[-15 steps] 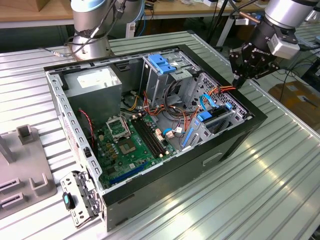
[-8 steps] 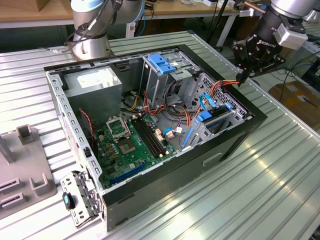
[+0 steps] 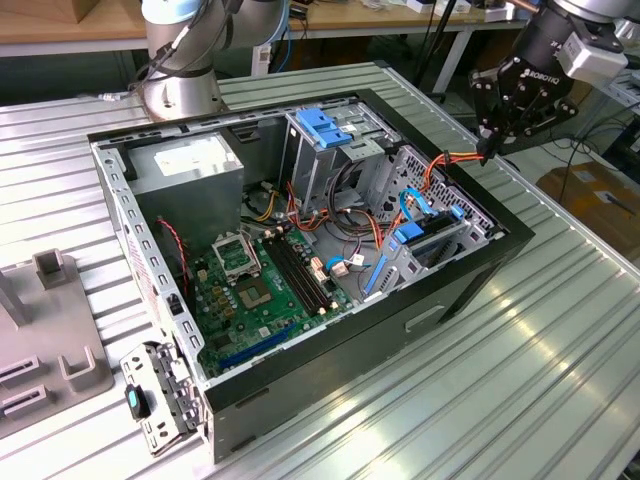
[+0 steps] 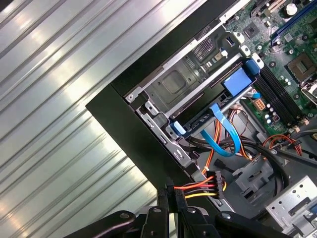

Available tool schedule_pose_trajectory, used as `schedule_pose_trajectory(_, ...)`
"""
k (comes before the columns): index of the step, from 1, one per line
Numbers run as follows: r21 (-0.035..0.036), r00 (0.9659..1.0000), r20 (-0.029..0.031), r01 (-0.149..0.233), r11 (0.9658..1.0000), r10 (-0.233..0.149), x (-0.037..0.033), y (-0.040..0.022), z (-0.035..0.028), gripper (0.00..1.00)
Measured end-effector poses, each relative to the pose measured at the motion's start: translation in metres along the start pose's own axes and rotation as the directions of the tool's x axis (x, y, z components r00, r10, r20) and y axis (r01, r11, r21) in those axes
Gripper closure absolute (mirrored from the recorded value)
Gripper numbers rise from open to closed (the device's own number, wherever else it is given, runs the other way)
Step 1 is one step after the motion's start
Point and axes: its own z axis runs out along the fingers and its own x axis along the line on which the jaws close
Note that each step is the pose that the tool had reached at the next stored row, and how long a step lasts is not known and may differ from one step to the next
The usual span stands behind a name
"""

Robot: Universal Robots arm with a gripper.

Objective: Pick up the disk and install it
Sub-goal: 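Insert the second disk wire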

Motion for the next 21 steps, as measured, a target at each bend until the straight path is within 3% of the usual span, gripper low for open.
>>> schedule_pose_trajectory(7,0.0,1.0,0.0,0.0,1.0,0.0,-0.0054,0.0046,-0.0001,0.83)
schedule_pose_trajectory(21,0.0,1.0,-0.0001,0.0,1.0,0.0,-0.0058,0.0048,-0.0002,0.83)
